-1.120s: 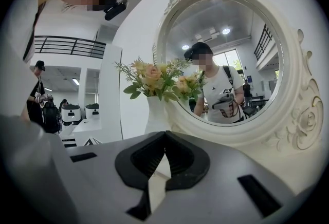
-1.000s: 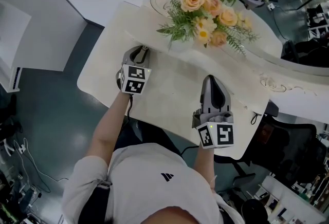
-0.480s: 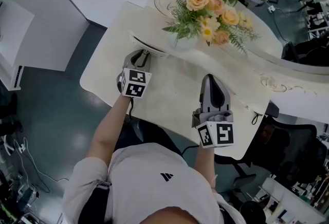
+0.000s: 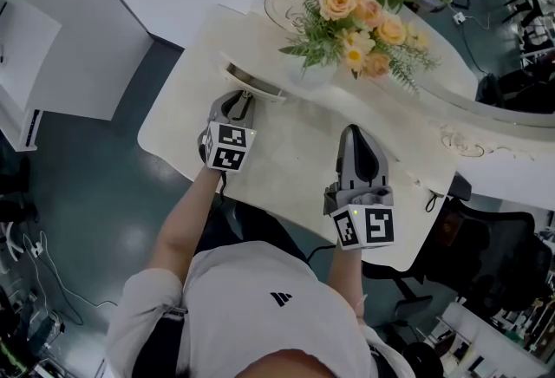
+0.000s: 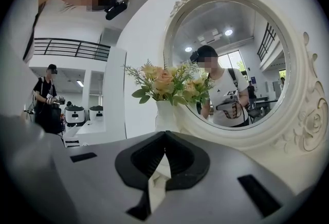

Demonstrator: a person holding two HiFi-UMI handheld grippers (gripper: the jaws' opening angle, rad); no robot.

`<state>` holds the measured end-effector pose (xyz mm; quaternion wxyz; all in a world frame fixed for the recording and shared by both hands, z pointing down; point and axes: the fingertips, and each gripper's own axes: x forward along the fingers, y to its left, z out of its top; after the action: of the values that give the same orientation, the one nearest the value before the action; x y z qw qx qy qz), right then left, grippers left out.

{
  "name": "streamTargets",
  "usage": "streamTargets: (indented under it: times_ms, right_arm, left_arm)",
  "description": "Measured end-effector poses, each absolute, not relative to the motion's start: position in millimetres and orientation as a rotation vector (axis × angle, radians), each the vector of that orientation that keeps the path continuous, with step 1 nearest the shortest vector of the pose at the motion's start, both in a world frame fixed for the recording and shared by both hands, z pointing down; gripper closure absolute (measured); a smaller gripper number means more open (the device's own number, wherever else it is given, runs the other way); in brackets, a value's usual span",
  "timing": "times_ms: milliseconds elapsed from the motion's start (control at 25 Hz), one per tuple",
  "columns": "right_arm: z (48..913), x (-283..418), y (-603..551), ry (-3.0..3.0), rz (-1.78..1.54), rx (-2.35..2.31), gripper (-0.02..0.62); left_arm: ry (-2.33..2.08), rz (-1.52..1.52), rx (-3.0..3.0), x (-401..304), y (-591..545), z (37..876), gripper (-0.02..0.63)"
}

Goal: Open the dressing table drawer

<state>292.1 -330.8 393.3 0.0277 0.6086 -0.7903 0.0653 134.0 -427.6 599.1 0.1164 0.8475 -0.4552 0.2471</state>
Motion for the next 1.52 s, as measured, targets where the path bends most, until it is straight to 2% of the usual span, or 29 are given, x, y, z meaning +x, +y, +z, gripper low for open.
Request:
streamTargets:
  times_ms: [1240,1400,1520]
  right_arm:
    - [386.5,283.4,-328.6,-2.485,0.182,1.859,0.601]
    - [384.7,280.5,-327.7,-2.501,0.175,1.845,0.600]
    - [382.0,278.1,-325.8,-2.513,0.172,1.844,0.600]
  left_arm:
    - [-1.359,0.701,2.471,122.3,-404.9,600.1,0.505]
    - [-1.330,0.663,2.478,121.4,-402.8,596.3,0.448]
    - [-1.335,0.615,2.491,117.1,-398.7,586.7,0.445]
